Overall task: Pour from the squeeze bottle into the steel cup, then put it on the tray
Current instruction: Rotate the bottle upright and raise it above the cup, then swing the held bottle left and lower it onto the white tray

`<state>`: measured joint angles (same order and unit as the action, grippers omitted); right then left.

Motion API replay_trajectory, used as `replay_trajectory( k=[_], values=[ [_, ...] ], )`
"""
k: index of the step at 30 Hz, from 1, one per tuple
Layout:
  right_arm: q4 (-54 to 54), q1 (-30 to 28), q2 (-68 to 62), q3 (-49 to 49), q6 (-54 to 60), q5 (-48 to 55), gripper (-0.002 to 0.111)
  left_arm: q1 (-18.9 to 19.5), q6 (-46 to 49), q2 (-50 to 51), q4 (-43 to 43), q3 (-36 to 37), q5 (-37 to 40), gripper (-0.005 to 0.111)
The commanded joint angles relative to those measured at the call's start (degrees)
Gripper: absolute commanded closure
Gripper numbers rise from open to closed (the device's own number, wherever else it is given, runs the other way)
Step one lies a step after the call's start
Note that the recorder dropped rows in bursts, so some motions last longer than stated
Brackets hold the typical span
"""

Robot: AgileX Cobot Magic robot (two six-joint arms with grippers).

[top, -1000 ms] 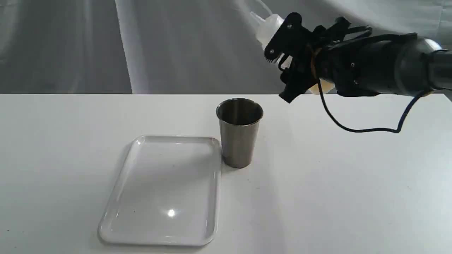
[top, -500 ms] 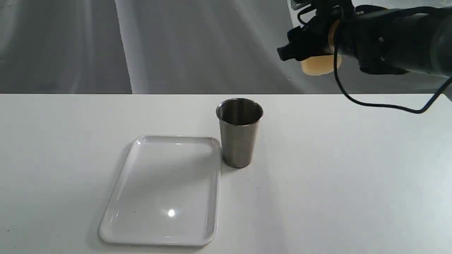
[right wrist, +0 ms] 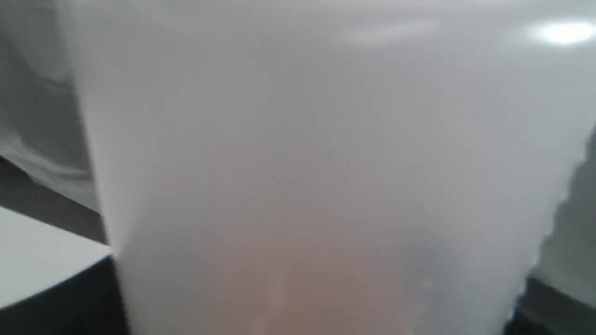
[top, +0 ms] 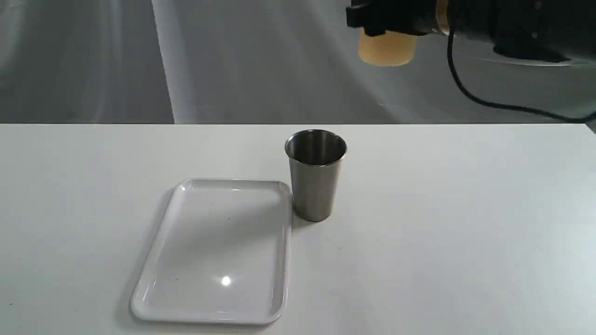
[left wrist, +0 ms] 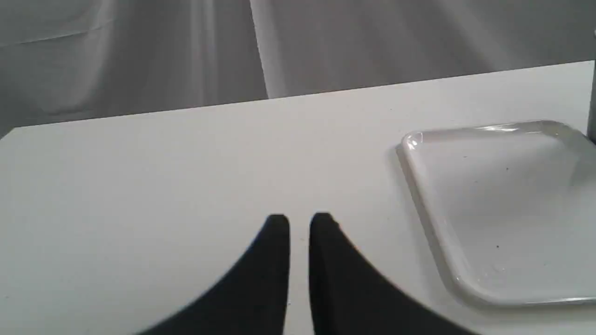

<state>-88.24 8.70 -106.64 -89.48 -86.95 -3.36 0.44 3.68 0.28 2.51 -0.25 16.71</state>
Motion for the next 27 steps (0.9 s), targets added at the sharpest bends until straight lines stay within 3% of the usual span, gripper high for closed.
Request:
replay_trajectory(
  k=[1, 14, 23, 27],
  values=[
    [6.4, -0.2, 1.7, -1.3, 0.9, -2.0, 0.108, 0.2, -0.2, -0.3, 0.0, 0.3, -0.4, 0.098],
    [22.5, -0.1, 2.9, -1.3, 33.1, -17.4, 0.108, 0.2, -0.2, -0.3, 0.0, 0.3, -0.4, 0.098],
    [36.2, -0.1, 3.0, -1.3, 34.3, -18.6, 0.108, 0.2, -0.2, -0.3, 0.0, 0.3, -0.4, 0.098],
    [37.3, -0.1, 3.0, -1.3, 34.2, -19.6, 0.108, 0.2, -0.2, -0.3, 0.0, 0.3, -0.4, 0.098]
  ],
)
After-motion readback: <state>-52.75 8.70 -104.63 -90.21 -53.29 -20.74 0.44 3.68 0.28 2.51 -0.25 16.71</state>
